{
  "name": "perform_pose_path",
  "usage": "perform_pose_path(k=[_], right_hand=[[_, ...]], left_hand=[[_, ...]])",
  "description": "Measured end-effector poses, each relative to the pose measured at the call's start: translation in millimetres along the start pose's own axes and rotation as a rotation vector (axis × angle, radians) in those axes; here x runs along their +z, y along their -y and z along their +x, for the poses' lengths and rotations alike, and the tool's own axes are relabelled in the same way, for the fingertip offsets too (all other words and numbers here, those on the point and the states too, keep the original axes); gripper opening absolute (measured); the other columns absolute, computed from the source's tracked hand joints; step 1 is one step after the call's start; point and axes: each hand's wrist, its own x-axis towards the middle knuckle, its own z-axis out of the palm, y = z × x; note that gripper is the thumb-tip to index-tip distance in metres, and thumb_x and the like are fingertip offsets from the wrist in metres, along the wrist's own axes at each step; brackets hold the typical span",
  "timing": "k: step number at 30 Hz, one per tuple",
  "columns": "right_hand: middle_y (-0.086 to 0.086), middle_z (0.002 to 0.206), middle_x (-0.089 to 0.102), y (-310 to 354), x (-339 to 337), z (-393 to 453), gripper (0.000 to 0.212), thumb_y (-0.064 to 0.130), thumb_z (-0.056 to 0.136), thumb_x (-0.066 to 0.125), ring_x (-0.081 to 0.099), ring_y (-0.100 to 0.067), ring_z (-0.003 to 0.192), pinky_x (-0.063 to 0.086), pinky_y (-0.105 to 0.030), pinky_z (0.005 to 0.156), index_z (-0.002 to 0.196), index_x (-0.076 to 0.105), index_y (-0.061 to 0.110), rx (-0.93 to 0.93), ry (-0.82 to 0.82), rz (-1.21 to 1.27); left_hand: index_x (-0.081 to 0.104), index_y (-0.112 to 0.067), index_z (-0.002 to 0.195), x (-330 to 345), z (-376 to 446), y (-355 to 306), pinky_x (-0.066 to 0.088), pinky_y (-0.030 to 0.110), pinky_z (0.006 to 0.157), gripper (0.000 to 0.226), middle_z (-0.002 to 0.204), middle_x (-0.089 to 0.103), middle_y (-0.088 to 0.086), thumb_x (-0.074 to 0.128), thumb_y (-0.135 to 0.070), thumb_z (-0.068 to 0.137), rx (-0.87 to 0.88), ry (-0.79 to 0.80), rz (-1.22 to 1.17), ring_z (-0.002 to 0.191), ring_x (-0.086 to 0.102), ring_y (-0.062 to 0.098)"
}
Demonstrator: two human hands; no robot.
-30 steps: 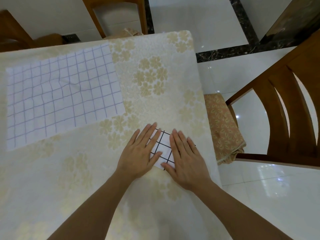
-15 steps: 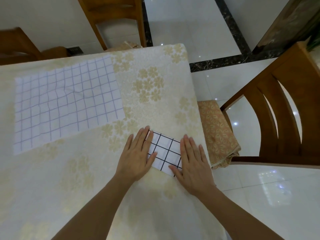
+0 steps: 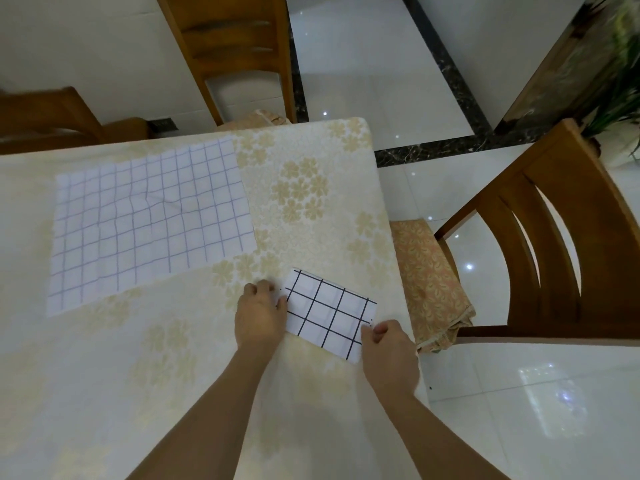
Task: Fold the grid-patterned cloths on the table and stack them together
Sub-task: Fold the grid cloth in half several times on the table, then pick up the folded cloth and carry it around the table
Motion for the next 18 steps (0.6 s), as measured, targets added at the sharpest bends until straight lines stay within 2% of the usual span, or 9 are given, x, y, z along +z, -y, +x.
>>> perform_pose_path(k=[4,8,14,18], right_hand=[[0.001,0.087,0.062,14,10,-1,0.022,0.042,0.094,0.061,0.061,-0.023,0.078,0.047,-0.032,0.064,0.094,0.055,0.021,0.141,0.017,0.051],[-0.003,0.099,0.062,20,16,0,0.023,0.039,0.095,0.062,0.053,-0.022,0.078,0.041,-0.031,0.068,0.096,0.055,0.017,0.234,0.014,0.143],[-0.008,0.103,0.061,22,18,3,0.022,0.032,0.096,0.062,0.051,-0.022,0.078,0.042,-0.032,0.069,0.100,0.061,0.010,0.246,0.002,0.151],[-0.004,0.100,0.048,21,13,5,0.019,0.028,0.095,0.062,0.054,-0.025,0.081,0.038,-0.031,0.068,0.096,0.062,0.009,0.191,-0.007,0.097]], left_hand=[[0.059,-0.008,0.115,2,5,-8,0.045,0.036,0.077,0.028,0.114,0.056,0.011,0.059,-0.028,0.095,-0.031,0.005,-0.054,0.098,0.057,0.030],[0.057,-0.008,0.109,3,5,-15,0.039,0.031,0.073,0.024,0.107,0.056,0.010,0.060,-0.027,0.096,-0.070,0.006,-0.064,0.089,0.053,0.024],[0.056,-0.007,0.108,7,4,-15,0.046,0.034,0.075,0.023,0.104,0.064,0.011,0.059,-0.027,0.097,-0.149,0.058,-0.063,0.095,0.060,0.028],[0.058,-0.005,0.110,7,5,-15,0.045,0.033,0.075,0.024,0.105,0.065,0.011,0.058,-0.025,0.097,-0.171,0.121,-0.062,0.098,0.061,0.029]])
